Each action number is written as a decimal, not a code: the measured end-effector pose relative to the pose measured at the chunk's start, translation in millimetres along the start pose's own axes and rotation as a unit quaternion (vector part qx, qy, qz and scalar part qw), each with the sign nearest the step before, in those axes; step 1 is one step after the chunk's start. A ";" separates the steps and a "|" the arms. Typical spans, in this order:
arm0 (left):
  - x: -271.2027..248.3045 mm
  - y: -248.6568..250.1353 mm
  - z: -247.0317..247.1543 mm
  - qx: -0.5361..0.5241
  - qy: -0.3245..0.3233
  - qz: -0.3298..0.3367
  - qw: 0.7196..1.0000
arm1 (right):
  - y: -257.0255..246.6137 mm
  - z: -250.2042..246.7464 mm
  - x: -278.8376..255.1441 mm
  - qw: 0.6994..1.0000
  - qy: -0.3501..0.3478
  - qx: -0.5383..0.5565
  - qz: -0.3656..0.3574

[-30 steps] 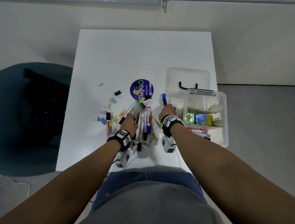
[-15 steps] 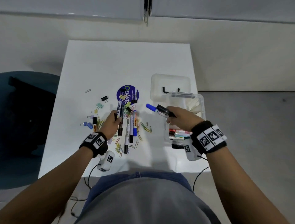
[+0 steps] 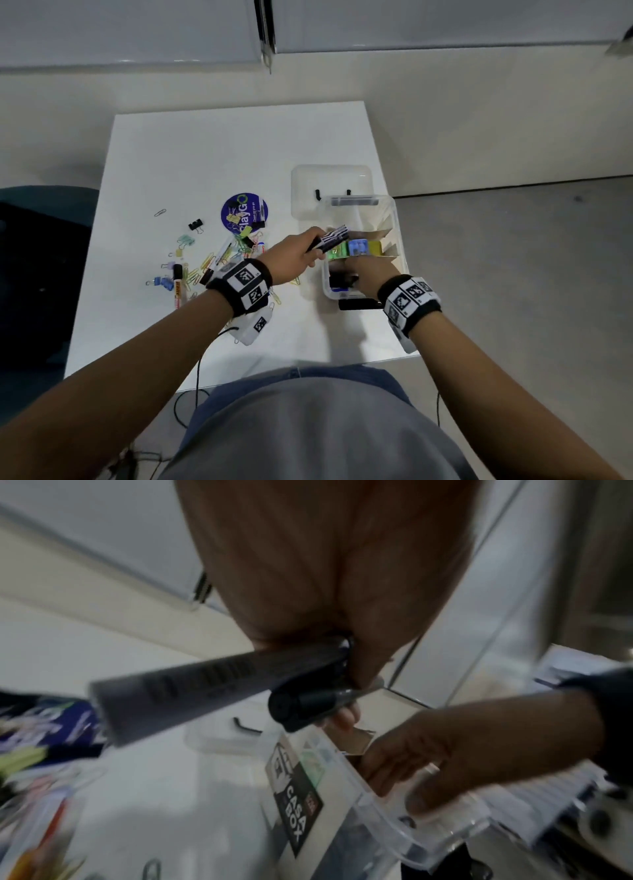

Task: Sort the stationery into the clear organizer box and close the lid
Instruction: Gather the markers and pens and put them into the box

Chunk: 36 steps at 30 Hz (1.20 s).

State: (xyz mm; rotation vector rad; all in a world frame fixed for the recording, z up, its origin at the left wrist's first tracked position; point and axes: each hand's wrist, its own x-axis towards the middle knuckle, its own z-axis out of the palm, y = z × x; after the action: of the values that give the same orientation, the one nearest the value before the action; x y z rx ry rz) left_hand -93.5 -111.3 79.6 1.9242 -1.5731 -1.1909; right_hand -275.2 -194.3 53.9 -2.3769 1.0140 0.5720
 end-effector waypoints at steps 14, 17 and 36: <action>63.6 74.1 86.9 0.281 -0.152 0.075 0.945 | 65.8 -16.0 -12.1 0.947 0.124 0.227 0.192; 64.3 67.5 88.8 0.242 -0.102 0.096 0.960 | 67.7 -15.0 -11.4 0.947 0.123 0.225 0.192; -40.7 -148.8 42.7 0.116 0.044 -0.330 0.936 | -123.1 27.3 72.0 0.985 0.069 0.160 -0.017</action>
State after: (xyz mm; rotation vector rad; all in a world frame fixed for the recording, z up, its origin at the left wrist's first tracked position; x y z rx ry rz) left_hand -37.9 -19.9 -39.5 2.7525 -1.0749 -1.1572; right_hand -142.2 -143.2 26.2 -2.1638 1.0354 0.2144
